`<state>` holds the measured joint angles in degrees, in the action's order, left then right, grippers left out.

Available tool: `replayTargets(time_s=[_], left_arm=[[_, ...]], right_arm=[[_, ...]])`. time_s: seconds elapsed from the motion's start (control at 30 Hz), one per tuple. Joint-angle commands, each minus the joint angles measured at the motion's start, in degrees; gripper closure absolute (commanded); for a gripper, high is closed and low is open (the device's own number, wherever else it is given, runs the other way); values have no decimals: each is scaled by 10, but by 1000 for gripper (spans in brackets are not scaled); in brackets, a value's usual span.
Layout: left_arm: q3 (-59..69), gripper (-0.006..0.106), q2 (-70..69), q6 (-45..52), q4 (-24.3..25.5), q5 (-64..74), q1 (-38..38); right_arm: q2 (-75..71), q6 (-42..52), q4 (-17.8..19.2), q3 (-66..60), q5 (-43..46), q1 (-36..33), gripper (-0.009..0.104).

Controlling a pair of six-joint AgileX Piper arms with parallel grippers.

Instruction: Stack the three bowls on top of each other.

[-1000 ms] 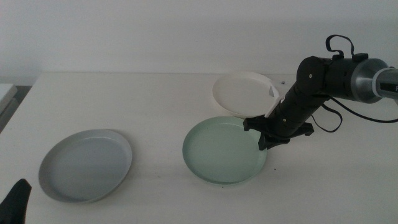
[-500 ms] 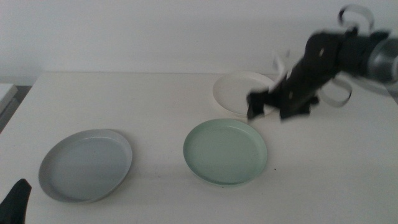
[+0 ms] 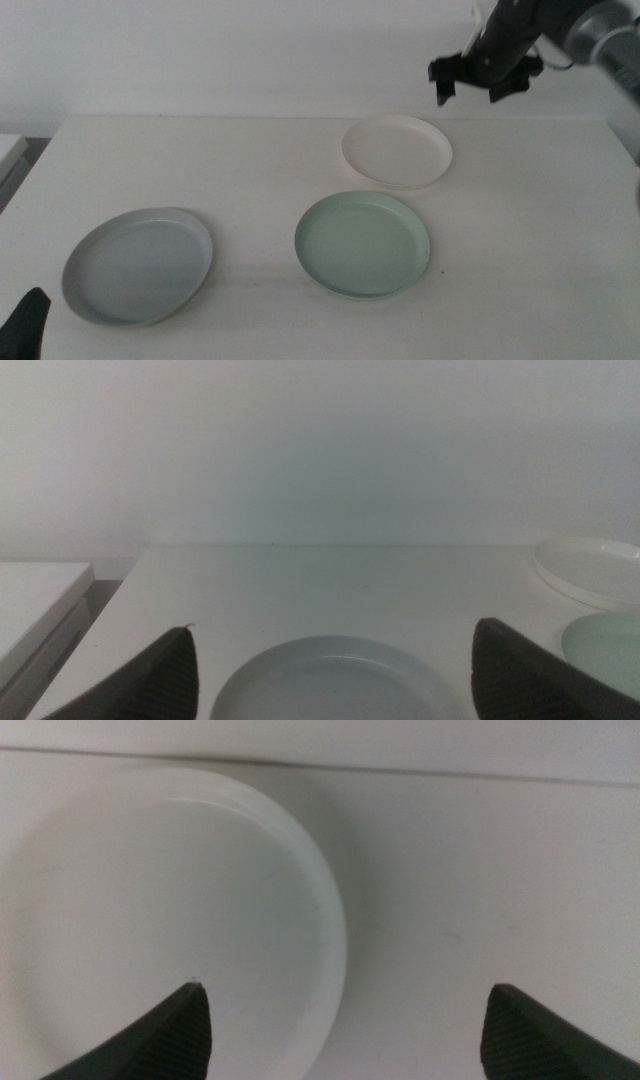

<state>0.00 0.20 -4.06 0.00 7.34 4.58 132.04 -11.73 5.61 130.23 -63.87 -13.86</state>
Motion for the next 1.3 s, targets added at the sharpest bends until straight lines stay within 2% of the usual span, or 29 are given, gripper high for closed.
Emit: replayTargets(time_s=[0.0, 0.27, 0.5, 0.77, 0.9, 1.13, 1.27], left_arm=[[0, 7, -2, -4, 0, -7, 0], [0, 7, -2, -4, 0, -7, 0], [0, 7, -2, -4, 0, -7, 0], [0, 7, -2, -4, 0, -7, 0], [0, 7, -2, -4, 0, -7, 0], [0, 7, -2, -4, 0, -7, 0], [0, 7, -2, -4, 0, -7, 0]], right_arm=[[50, -2, 1, 48, -12, 10, 25], [128, -3, -30, 72, 31, 13, 32], [162, -4, -29, 72, 31, 13, 35], [168, 13, -25, 72, 6, 13, 70], [166, 13, -21, 72, 14, 18, 98], [77, 37, -88, 72, -4, 52, 98], [-6, 135, -173, 52, -33, 47, 98]])
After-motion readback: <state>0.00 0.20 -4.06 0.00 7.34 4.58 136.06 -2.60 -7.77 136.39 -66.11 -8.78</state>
